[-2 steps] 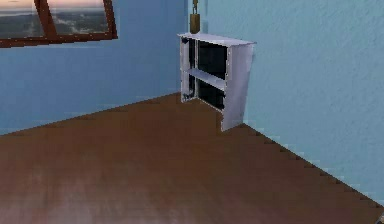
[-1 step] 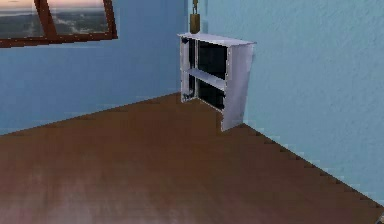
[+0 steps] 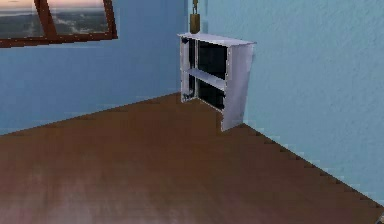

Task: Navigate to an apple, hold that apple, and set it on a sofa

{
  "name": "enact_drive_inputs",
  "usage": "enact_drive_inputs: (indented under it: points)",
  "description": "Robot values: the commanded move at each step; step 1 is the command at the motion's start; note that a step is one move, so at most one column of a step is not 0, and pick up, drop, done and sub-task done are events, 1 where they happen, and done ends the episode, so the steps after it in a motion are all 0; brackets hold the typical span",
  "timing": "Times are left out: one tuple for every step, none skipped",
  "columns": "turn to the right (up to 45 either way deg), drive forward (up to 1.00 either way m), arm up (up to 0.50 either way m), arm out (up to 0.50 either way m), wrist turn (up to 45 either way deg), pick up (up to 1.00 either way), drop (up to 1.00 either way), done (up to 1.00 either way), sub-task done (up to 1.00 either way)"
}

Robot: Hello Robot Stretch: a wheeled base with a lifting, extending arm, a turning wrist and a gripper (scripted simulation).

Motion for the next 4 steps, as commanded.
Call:
enact_drive_inputs:
  points:
    - [0.0, 0.0, 0.0, 0.0, 45.0, 0.0, 0.0, 0.0, 0.0]
    - [0.0, 0.0, 0.0, 0.0, 21.0, 0.0, 0.0, 0.0, 0.0]
    - [0.0, 0.0, -0.1, 0.0, 0.0, 0.0, 0.0, 0.0, 0.0]
    - [0.0, 0.0, 0.0, 0.0, 0.0, 1.0, 0.0, 0.0, 0.0]
